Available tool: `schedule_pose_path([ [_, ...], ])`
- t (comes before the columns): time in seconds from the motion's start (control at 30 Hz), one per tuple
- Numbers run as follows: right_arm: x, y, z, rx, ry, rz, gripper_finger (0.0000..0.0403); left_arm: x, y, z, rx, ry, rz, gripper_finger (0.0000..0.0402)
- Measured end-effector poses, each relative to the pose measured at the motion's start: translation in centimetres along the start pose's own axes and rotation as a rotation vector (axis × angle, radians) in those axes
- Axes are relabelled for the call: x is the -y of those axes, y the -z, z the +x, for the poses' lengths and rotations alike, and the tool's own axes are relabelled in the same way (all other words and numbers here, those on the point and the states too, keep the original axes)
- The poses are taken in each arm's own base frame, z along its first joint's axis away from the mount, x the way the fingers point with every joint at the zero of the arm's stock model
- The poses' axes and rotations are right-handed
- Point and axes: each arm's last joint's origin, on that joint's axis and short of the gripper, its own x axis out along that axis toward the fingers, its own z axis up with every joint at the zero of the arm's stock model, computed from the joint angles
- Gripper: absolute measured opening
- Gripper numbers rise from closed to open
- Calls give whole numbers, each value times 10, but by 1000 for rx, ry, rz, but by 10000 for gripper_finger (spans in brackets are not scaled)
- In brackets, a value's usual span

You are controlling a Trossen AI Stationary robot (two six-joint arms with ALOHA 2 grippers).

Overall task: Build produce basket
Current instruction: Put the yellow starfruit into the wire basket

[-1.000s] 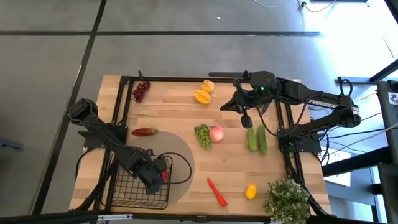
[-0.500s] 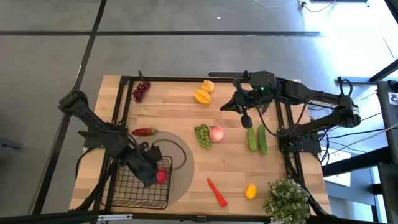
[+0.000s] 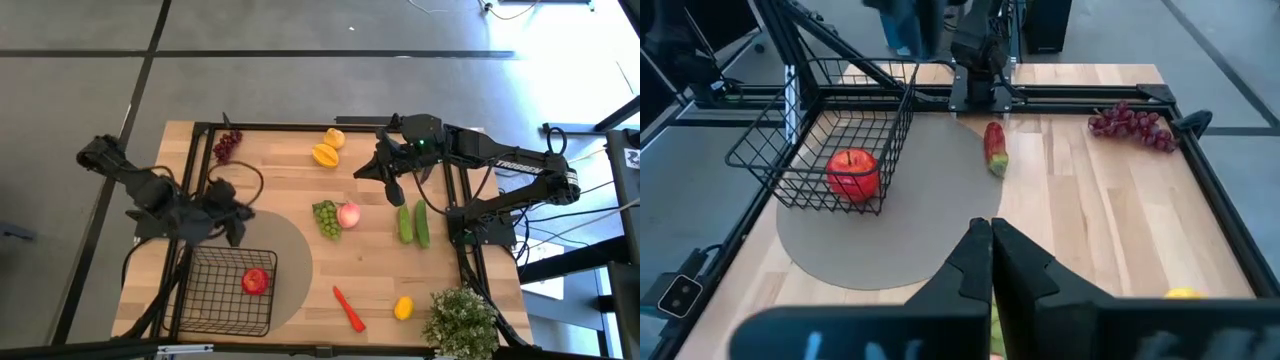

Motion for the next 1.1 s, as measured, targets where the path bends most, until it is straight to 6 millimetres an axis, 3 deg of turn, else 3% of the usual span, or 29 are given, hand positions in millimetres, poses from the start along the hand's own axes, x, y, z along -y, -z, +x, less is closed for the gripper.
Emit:
schedule_pose_path([
  [0.3, 0, 1, 0, -12, 0, 131, 0, -25, -23, 17, -20, -156, -101, 80],
  [0.53, 0, 3, 0, -29, -1, 137, 0, -46, -38, 27, -50, -273, -216, 80],
  [1.1, 0, -2, 0, 16, 2, 190, 0, -95, -51, 29, -200, -550, -350, 80],
])
